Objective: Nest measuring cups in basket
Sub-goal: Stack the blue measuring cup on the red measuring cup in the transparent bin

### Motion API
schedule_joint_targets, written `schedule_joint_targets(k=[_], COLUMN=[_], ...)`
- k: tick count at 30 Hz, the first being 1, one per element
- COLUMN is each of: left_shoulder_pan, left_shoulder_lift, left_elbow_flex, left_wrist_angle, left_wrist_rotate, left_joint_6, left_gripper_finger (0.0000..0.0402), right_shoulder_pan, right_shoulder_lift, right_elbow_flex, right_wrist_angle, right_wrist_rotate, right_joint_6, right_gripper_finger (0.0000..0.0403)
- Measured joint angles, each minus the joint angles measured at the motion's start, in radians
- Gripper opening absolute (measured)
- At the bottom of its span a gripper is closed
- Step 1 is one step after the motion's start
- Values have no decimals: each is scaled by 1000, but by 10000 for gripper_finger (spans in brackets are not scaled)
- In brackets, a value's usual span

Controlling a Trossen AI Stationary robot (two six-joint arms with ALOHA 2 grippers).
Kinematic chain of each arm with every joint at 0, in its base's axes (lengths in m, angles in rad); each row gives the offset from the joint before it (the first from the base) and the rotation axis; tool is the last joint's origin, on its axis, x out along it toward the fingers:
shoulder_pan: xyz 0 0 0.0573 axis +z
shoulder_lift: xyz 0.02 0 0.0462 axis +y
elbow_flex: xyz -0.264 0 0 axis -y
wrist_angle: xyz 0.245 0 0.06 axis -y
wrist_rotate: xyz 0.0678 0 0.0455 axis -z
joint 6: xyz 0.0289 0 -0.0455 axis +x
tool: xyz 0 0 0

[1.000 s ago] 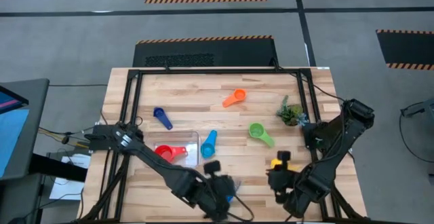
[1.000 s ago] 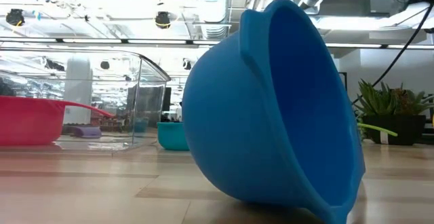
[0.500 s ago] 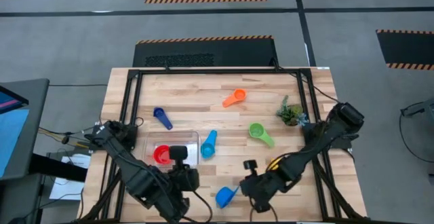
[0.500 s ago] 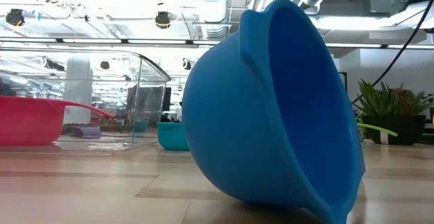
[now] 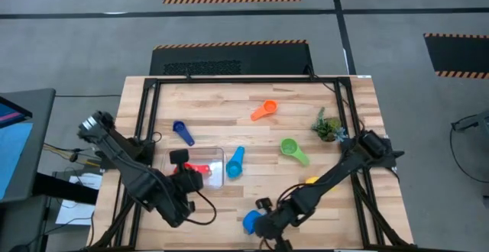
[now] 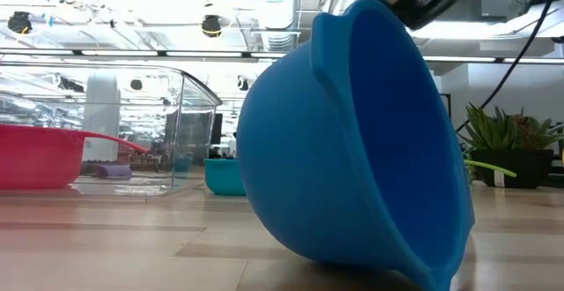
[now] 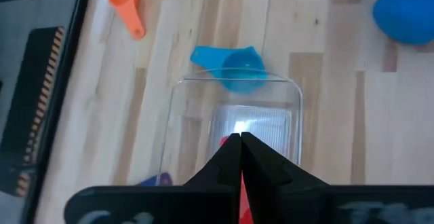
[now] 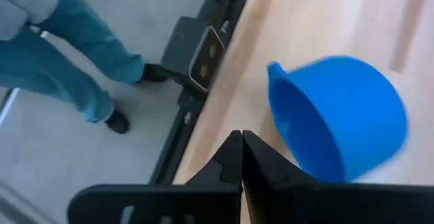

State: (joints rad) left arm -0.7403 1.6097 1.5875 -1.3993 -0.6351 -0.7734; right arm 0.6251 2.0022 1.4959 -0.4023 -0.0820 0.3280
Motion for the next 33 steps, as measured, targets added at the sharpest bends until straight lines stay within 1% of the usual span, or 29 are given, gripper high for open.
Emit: schedule_joint_targets(k=[4, 6, 8, 11, 13, 18, 21, 24, 27, 30, 31, 33], left_shoulder_pan=[0, 0, 0, 0, 0, 0, 0, 0, 0, 2, 1, 14], left_shoulder_lift=[-67, -80, -81, -81, -80, -80, -80, -80, -80, -69, -67, -57], left_elbow_flex=[-94, -120, -125, -132, -137, -137, -137, -137, -137, -137, -145, -166], left_wrist_angle=[107, 135, 144, 146, 145, 143, 142, 142, 159, 271, 324, 461], left_wrist_rotate=[4, 8, 14, 23, 29, 23, 20, 20, 20, 37, 46, 68], left_joint_6=[-2, -7, -8, 2, 2, 4, 9, 9, 23, 114, 159, 255], left_gripper_finger=[0, 0, 0, 0, 0, 0, 0, 0, 0, 0, 0, 0], right_shoulder_pan=[-28, -48, -67, -98, -114, -121, -112, -100, -100, -89, -86, -67], right_shoulder_lift=[61, 78, 82, 80, 80, 80, 80, 80, 80, 80, 80, 78], right_elbow_flex=[55, 78, 100, 123, 145, 207, 250, 312, 380, 472, 508, 583], right_wrist_angle=[-6, -11, -16, -20, -62, -160, -225, -338, -493, -695, -776, -960], right_wrist_rotate=[-6, -6, 2, 68, 105, 108, 115, 170, 247, 354, 399, 502], right_joint_6=[-30, -46, -48, -47, -44, -41, -41, -20, 27, 134, 186, 341], right_gripper_finger=[9, 6, 8, 13, 11, 5, 15, 22, 19, 11, 10, 10])
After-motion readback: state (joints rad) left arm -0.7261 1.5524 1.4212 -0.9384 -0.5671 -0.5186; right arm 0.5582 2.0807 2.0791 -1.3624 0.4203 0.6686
